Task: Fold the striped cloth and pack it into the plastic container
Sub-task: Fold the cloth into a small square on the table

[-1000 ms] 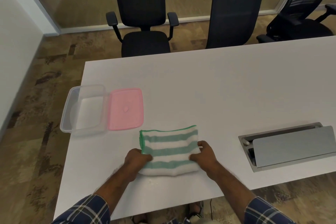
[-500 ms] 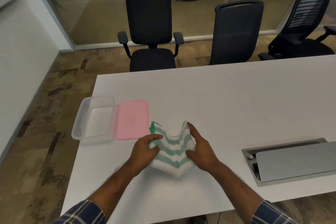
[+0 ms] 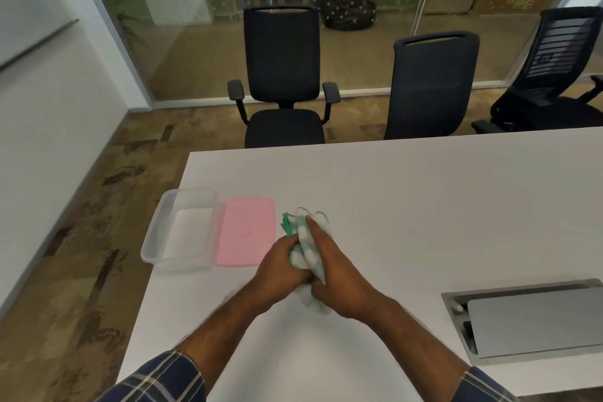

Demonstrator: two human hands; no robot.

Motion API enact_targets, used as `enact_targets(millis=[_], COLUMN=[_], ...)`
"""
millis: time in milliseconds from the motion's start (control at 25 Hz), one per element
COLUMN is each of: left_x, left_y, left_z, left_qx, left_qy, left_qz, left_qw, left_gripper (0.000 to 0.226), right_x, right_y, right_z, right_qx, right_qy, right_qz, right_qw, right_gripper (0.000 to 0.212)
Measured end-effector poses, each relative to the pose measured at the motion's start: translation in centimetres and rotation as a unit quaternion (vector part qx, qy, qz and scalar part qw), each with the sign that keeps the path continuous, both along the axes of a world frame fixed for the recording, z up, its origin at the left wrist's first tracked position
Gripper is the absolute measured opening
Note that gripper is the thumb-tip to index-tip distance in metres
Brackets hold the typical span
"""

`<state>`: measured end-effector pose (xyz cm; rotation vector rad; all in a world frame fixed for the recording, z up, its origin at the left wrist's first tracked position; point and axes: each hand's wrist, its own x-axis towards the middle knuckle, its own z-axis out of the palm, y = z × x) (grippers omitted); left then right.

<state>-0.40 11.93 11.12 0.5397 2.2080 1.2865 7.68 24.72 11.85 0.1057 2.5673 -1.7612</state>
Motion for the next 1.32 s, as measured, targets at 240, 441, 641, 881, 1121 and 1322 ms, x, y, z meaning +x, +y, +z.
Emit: enact_targets(millis=[240, 441, 641, 881, 1121, 1322], left_x=[0.5, -0.7, -0.2, 0.5, 0.9, -1.5], left_y=[-0.3, -0.4, -0.2, -0.2, -0.7, -2.8], left_z=[0.2, 0.5, 0.4, 1.2, 1.3, 1.4], left_qx=[0.071, 0.106, 0.107, 0.169, 0.183, 0.214], left_qy=[-0.079, -0.169, -0.13, -0.111, -0.124, -0.103], left_qz=[0.0, 0.068, 0.132, 0.12, 0.105, 0.194], left_qw=[0.994, 0.978, 0.977, 0.972, 0.97, 0.952], left_gripper=[0.063, 0.038, 0.062, 0.077, 0.092, 0.076], right_x=[-0.3, 0.6, 0.0, -1.1, -1.6, -2.5], right_y=[-0.1, 0.1, 1.2, 4.9, 5.2, 2.6], right_z=[0.9, -0.2, -0.2, -0.4, -0.8, -1.0], right_qx=[0.001, 0.034, -0.131, -0.162, -0.291, -0.251], right_qy=[-0.002, -0.003, 0.022, -0.011, -0.035, -0.024], right_qz=[-0.015, 0.087, -0.013, -0.18, -0.068, -0.077], right_qw=[1.0, 0.996, 0.991, 0.97, 0.954, 0.965], right_gripper=[0.086, 0.113, 0.092, 0.06, 0.076, 0.071])
